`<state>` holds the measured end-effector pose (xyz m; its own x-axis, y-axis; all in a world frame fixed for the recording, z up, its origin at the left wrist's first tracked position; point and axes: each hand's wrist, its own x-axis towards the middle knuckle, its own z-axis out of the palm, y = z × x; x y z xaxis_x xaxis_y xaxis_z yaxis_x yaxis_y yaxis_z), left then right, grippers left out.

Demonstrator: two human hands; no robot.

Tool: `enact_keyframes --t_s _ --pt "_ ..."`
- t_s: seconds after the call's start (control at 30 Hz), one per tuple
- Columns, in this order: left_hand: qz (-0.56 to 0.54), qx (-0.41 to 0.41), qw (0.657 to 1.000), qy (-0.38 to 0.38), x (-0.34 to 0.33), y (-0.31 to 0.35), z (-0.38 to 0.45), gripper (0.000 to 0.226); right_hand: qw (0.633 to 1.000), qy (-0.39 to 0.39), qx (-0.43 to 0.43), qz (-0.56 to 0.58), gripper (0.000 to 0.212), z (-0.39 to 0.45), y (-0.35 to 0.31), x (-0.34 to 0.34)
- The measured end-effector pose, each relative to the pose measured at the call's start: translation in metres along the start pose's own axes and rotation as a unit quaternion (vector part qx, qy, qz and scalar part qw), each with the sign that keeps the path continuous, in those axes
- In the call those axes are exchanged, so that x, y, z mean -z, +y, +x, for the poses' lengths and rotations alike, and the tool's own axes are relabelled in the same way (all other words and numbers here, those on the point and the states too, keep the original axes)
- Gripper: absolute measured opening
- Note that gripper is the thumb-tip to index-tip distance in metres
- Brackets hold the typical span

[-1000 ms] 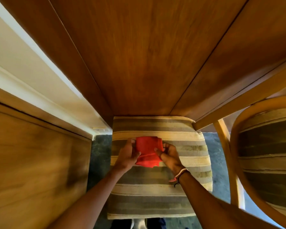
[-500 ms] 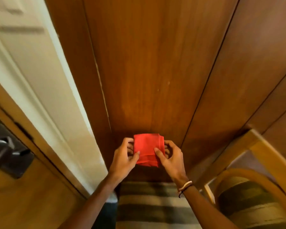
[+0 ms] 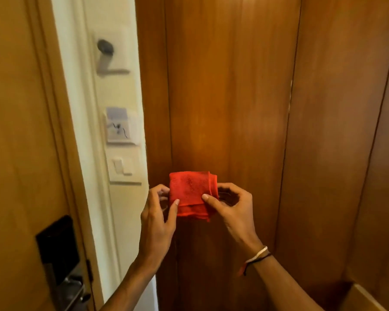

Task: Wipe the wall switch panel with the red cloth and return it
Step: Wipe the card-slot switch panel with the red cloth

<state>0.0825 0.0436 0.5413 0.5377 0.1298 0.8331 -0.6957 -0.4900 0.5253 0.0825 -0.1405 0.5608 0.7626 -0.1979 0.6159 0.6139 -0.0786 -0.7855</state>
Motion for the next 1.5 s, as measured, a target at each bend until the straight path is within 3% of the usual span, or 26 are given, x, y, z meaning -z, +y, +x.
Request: enact_keyframes --t_s 0.13,0.37,0.5,0.63,0.73,0.83,0.93,1.03,1.17,1.27,1.5 --pt "0.136 -0.091 0.985 0.048 0.024 0.013 0.032 0.03 0.998 0.0 0.021 0.053 0.025 0.024 -0.034 -0.034" --pt "0.285 -0.114 0.948 0.078 0.068 0.007 0.08 0.059 0.995 -0.028 0.029 0.086 0.023 0.057 -0.065 -0.109" --pt "0.327 -0.079 0.938 0.088 0.087 -0.022 0.101 0.085 0.996 -0.048 0.01 0.08 0.02 0.073 -0.072 -0.156" --pt "0.355 -0.061 0.93 0.073 0.093 -0.05 0.13 0.086 0.997 -0.066 0.014 0.048 0.014 0.095 -0.067 -0.195" --pt "0.412 -0.035 0.91 0.022 0.09 -0.065 0.142 0.101 0.991 -0.105 0.056 -0.055 0.013 0.109 -0.058 -0.199" --pt "0.456 -0.059 0.888 0.009 0.079 -0.074 0.141 0.093 0.943 -0.091 0.217 -0.235 0.023 0.12 -0.053 -0.178" --pt "0.4 -0.061 0.914 0.015 0.06 -0.074 0.133 0.071 0.855 0.033 0.362 -0.37 0.028 0.14 -0.055 -0.143" --pt "0.316 -0.057 0.946 0.052 0.049 -0.072 0.14 0.065 0.796 0.112 0.379 -0.459 0.045 0.169 -0.053 -0.11" --pt "0.309 -0.088 0.944 0.076 0.044 -0.091 0.142 0.063 0.71 0.121 0.425 -0.548 0.052 0.191 -0.042 -0.097" --pt "0.316 -0.115 0.94 0.052 0.046 -0.102 0.129 0.062 0.691 0.129 0.437 -0.561 0.054 0.195 -0.035 -0.1" --pt "0.308 -0.093 0.946 0.031 0.051 -0.074 0.131 0.06 0.69 0.13 0.434 -0.564 0.053 0.193 -0.039 -0.101"
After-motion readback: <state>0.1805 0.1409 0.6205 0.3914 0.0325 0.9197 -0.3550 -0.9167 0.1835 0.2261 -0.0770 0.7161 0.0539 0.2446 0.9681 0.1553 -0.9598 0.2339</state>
